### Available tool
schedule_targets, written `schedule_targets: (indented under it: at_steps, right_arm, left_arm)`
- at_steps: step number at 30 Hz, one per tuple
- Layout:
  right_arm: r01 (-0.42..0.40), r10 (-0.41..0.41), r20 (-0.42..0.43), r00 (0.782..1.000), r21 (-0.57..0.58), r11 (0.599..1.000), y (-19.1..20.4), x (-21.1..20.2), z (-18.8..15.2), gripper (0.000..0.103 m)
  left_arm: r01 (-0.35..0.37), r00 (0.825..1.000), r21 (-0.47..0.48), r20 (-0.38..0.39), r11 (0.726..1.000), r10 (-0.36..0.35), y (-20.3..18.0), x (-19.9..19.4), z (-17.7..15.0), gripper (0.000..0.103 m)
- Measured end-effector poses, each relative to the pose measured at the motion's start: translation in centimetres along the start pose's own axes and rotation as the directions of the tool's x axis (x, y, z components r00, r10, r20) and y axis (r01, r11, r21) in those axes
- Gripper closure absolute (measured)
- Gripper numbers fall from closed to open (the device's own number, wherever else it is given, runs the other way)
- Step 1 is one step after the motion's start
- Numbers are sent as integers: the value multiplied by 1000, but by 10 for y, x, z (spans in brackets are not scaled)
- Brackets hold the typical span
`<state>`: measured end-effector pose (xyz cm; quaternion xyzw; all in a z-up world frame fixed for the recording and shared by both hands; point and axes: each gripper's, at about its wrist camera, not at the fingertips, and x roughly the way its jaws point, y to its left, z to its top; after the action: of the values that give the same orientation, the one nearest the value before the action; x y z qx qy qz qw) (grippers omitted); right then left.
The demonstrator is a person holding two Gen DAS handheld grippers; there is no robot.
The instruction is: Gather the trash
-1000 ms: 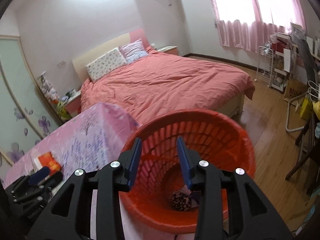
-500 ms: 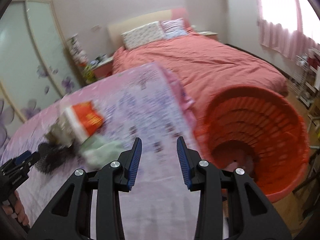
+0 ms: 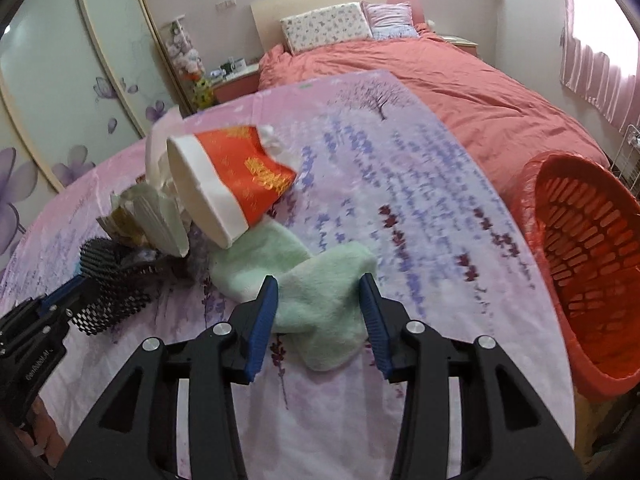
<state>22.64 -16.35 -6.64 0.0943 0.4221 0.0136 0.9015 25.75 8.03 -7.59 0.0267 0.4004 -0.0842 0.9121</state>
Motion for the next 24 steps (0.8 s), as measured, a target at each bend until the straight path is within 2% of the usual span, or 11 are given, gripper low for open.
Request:
schedule_targets:
  at_steps: [5, 12, 15, 21, 24]
  right_arm:
    - [42, -41, 13, 999, -30, 999, 4, 0, -7, 94]
    - [76, -76, 40, 996, -8, 997, -4, -6, -6, 95]
    - [105, -104, 55, 993, -3, 994, -6, -7, -5, 95]
    - [171, -174, 67, 983, 39, 984, -16, -7, -1, 95]
    - [170, -174, 55, 983, 71, 983, -24, -3, 2, 95]
  left_arm:
    - [1, 1000, -61, 8, 998, 0, 20, -5, -1, 94]
    - [-52, 997, -202, 44, 978, 62, 70, -20, 14, 95]
    - [-105, 991, -247, 50, 963, 121, 95, -24, 18, 95]
    - [-215, 973, -319, 14, 923, 231, 144, -22, 16, 95]
    - [-266, 962, -322, -30, 908, 271, 161, -12, 11, 95]
